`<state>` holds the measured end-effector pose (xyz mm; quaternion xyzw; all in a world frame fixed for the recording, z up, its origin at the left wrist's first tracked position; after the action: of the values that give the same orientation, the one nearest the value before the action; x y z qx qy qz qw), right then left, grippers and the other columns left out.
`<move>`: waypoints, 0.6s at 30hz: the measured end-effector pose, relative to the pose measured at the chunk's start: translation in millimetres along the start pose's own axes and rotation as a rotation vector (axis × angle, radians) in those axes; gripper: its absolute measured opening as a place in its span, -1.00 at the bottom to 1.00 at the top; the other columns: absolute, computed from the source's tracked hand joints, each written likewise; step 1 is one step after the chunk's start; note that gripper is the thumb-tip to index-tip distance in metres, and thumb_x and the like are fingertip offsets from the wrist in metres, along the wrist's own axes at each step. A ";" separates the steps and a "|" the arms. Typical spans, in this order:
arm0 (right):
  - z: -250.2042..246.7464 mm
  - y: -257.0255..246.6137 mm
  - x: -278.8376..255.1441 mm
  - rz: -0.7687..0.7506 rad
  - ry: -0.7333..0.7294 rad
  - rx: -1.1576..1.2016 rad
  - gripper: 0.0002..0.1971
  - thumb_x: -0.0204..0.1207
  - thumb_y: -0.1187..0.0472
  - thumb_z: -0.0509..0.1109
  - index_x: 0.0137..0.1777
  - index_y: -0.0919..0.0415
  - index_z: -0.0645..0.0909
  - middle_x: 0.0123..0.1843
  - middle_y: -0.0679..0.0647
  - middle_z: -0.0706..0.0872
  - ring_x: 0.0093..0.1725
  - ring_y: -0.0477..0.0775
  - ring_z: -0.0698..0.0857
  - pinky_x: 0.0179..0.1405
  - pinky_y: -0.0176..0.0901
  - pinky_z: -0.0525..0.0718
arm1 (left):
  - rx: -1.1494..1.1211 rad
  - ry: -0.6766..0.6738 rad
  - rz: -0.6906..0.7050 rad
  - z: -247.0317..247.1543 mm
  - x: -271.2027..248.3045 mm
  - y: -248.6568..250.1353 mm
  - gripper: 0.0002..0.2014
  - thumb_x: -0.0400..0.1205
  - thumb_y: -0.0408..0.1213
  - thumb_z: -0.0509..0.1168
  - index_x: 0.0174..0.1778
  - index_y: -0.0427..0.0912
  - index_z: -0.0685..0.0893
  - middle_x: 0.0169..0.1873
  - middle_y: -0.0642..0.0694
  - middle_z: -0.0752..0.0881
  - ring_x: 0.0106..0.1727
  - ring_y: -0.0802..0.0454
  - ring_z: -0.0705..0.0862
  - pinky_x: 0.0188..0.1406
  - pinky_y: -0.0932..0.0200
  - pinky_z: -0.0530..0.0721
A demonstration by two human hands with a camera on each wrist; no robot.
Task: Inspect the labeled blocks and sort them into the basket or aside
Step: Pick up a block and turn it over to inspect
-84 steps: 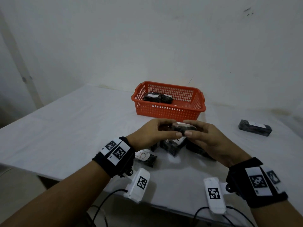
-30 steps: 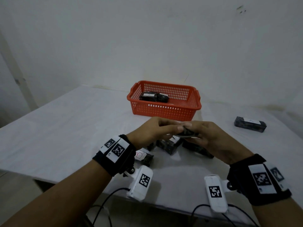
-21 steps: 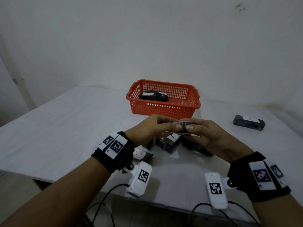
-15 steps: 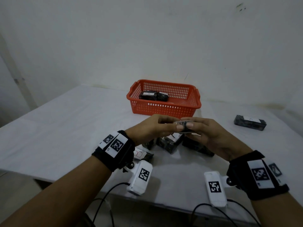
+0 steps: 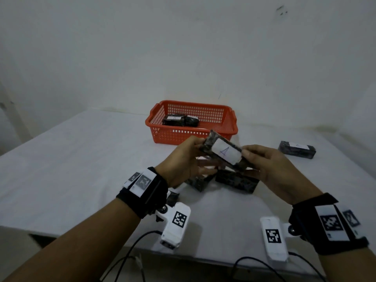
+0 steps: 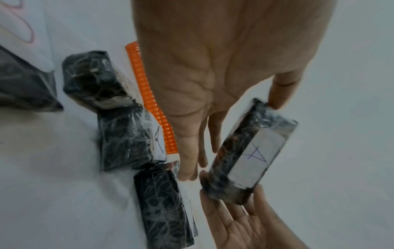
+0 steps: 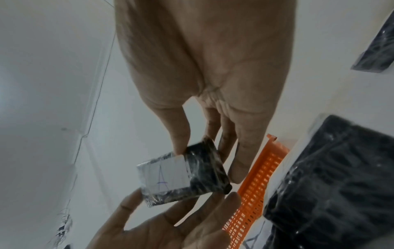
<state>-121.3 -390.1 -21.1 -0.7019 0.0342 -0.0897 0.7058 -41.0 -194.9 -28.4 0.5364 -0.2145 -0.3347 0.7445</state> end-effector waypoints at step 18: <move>-184.2 -11.0 -40.9 0.154 0.448 0.076 -0.74 0.66 0.32 0.46 0.20 0.55 0.71 0.13 0.44 0.79 -0.03 0.36 0.84 -0.11 -0.15 0.90 | 0.273 0.104 0.056 153.6 154.0 -48.8 -0.79 0.68 -0.37 0.41 -0.02 -0.52 0.78 -0.06 -0.45 0.78 -0.08 -0.30 0.81 0.01 -0.06 0.87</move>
<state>-194.3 -564.4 -15.6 -0.6327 0.2399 -0.1901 0.7114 -53.0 -417.5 -29.4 0.6430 -0.2341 -0.2535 0.6837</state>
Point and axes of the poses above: each hand's wrist, its own x-axis towards the middle knuckle, its own z-axis out of the palm, y = z × x, the point moved 4 cm from there along x, towards the middle knuckle
